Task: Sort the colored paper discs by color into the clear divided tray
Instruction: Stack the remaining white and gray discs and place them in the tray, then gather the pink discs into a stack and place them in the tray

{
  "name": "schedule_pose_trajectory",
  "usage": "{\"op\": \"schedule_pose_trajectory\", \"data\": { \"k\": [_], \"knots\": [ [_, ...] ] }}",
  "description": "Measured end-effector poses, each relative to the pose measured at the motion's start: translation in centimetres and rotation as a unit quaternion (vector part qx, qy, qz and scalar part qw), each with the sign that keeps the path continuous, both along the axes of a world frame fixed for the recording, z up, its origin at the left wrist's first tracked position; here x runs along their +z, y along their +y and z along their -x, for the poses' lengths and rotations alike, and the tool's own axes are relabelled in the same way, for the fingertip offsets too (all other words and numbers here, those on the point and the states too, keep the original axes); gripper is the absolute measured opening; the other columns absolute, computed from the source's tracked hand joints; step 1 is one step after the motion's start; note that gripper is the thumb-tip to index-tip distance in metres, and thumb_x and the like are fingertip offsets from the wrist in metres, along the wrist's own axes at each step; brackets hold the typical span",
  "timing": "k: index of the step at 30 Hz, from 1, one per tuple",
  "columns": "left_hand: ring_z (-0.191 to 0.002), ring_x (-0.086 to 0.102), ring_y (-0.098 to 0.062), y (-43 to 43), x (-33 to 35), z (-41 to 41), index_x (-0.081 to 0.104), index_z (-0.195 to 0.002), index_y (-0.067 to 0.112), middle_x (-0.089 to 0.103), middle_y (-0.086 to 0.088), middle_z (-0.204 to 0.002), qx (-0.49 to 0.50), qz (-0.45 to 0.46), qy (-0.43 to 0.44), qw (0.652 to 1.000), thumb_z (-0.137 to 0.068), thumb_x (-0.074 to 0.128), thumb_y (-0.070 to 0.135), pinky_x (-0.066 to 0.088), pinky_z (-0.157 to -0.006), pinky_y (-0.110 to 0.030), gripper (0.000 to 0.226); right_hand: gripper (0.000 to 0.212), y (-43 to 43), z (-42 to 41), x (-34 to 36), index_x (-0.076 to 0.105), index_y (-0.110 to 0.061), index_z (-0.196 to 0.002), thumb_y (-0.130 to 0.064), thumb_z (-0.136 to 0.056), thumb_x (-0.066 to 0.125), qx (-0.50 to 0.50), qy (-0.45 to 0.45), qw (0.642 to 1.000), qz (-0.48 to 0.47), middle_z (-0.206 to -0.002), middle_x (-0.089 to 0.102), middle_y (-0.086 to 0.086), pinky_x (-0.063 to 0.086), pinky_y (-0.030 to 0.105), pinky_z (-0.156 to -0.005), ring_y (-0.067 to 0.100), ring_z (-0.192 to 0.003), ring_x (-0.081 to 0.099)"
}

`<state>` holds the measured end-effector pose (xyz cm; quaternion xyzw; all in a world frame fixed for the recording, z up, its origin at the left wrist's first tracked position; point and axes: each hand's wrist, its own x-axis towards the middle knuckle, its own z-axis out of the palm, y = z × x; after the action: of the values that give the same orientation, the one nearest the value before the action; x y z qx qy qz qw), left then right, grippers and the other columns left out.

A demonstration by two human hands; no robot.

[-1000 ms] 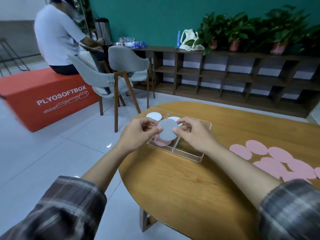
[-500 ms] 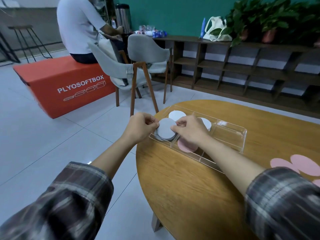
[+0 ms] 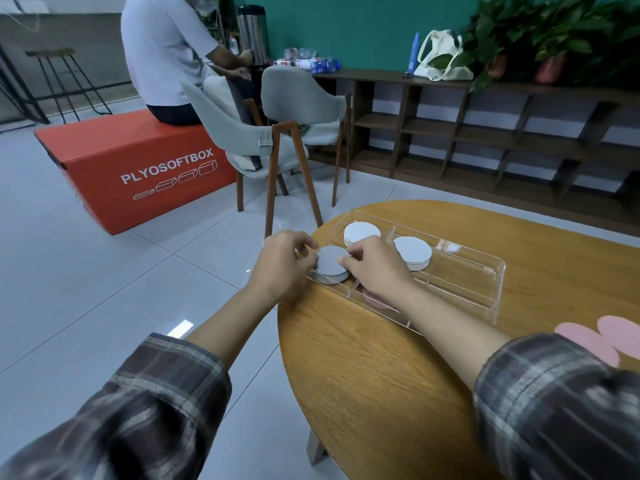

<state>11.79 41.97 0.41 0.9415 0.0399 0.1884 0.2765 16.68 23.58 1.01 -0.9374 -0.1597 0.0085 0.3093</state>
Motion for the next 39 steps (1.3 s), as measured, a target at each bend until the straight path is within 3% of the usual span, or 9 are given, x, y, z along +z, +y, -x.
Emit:
{"op": "schedule_pose_trajectory", "data": {
  "k": [3, 7, 11, 16, 21, 29, 34, 37, 39],
  "knots": [
    [-0.086, 0.064, -0.011, -0.2, 0.1, 0.2, 0.081, -0.098, 0.02, 0.07, 0.002, -0.095, -0.002, -0.012, 0.013, 1.0, -0.095, 0.072, 0.021, 0.055, -0.074, -0.026, 0.01, 0.029, -0.3, 0.5, 0.5, 0.074, -0.022, -0.11, -0.043, -0.091, 0.07, -0.014, -0.044, 0.999, 0.012, -0.096, 0.073, -0.003, 0.056, 0.039, -0.078, 0.024, -0.094, 0.066],
    [-0.081, 0.064, -0.01, -1.8, 1.3, 0.8, 0.08, -0.099, 0.021, 0.071, 0.005, -0.093, -0.027, -0.005, -0.016, 0.999, -0.094, 0.072, 0.024, 0.057, -0.074, -0.033, 0.011, 0.03, -2.8, 1.2, 1.2, 0.074, -0.024, -0.117, -0.04, -0.091, 0.072, -0.011, -0.049, 0.997, -0.056, -0.085, 0.069, -0.014, 0.054, 0.033, -0.079, 0.013, -0.088, 0.064],
    [-0.077, 0.062, -0.001, -5.4, 3.3, 1.7, 0.08, -0.1, 0.021, 0.073, 0.01, -0.09, -0.106, 0.015, -0.003, 0.994, -0.094, 0.073, 0.022, 0.05, -0.071, -0.022, 0.01, 0.023, -7.7, 3.1, 2.4, 0.074, -0.029, -0.112, -0.032, -0.09, 0.075, 0.023, -0.075, 0.991, -0.106, -0.078, 0.068, -0.014, 0.037, 0.017, -0.065, -0.007, -0.061, 0.054],
    [-0.078, 0.065, -0.005, -12.2, 4.8, 3.1, 0.079, -0.107, 0.018, 0.074, 0.006, -0.091, -0.207, 0.012, 0.013, 0.978, -0.096, 0.073, 0.022, 0.042, -0.069, -0.007, 0.013, 0.029, -16.0, 6.2, 3.3, 0.07, -0.033, -0.118, -0.028, -0.09, 0.075, 0.041, -0.064, 0.99, -0.116, -0.083, 0.07, -0.014, 0.038, 0.02, -0.059, 0.005, -0.052, 0.045],
    [-0.075, 0.064, -0.004, -19.6, 5.3, 4.0, 0.078, -0.111, 0.021, 0.074, 0.009, -0.089, -0.283, 0.014, 0.034, 0.959, -0.095, 0.075, 0.024, 0.043, -0.07, -0.006, 0.017, 0.03, -24.8, 10.2, 3.4, 0.07, -0.032, -0.119, -0.028, -0.09, 0.076, 0.0, -0.073, 0.992, -0.105, -0.088, 0.071, -0.012, 0.042, 0.02, -0.06, 0.017, -0.058, 0.051],
    [-0.078, 0.068, -0.015, -30.2, 2.4, 4.5, 0.078, -0.112, 0.02, 0.077, 0.004, -0.089, -0.365, -0.003, 0.088, 0.927, -0.091, 0.08, 0.027, 0.042, -0.069, -0.005, 0.022, 0.03, -35.4, 14.5, 1.3, 0.074, -0.027, -0.118, -0.022, -0.089, 0.076, -0.071, -0.088, 0.991, -0.068, -0.088, 0.068, -0.017, 0.039, 0.007, -0.069, -0.002, -0.076, 0.06],
    [-0.073, 0.061, -0.003, -34.0, -0.2, 4.5, 0.079, -0.111, 0.027, 0.071, 0.007, -0.091, -0.395, 0.012, 0.122, 0.91, -0.079, 0.088, 0.045, 0.046, -0.072, -0.01, 0.038, 0.03, -38.4, 15.7, -0.3, 0.074, -0.023, -0.119, -0.017, -0.089, 0.075, -0.084, -0.105, 0.99, -0.05, -0.097, 0.071, -0.013, 0.037, 0.002, -0.073, -0.012, -0.088, 0.058],
    [-0.075, 0.059, -0.006, -34.7, -1.5, 4.6, 0.08, -0.107, 0.032, 0.066, 0.01, -0.089, -0.397, 0.014, 0.072, 0.915, -0.071, 0.089, 0.056, 0.045, -0.071, -0.016, 0.045, 0.028, -39.0, 16.0, -2.0, 0.073, -0.022, -0.117, -0.018, -0.09, 0.075, -0.09, -0.135, 0.986, -0.029, -0.096, 0.067, -0.014, 0.039, 0.008, -0.078, -0.006, -0.09, 0.056],
    [-0.078, 0.061, -0.006, -35.0, -1.9, 4.6, 0.078, -0.108, 0.035, 0.064, 0.014, -0.088, -0.38, 0.018, 0.048, 0.923, -0.067, 0.086, 0.067, 0.049, -0.073, -0.022, 0.053, 0.028, -39.2, 15.9, -2.9, 0.072, -0.024, -0.119, -0.021, -0.091, 0.075, -0.091, -0.146, 0.985, -0.028, -0.098, 0.066, -0.015, 0.048, 0.024, -0.083, 0.002, -0.096, 0.056]
  ]
}}
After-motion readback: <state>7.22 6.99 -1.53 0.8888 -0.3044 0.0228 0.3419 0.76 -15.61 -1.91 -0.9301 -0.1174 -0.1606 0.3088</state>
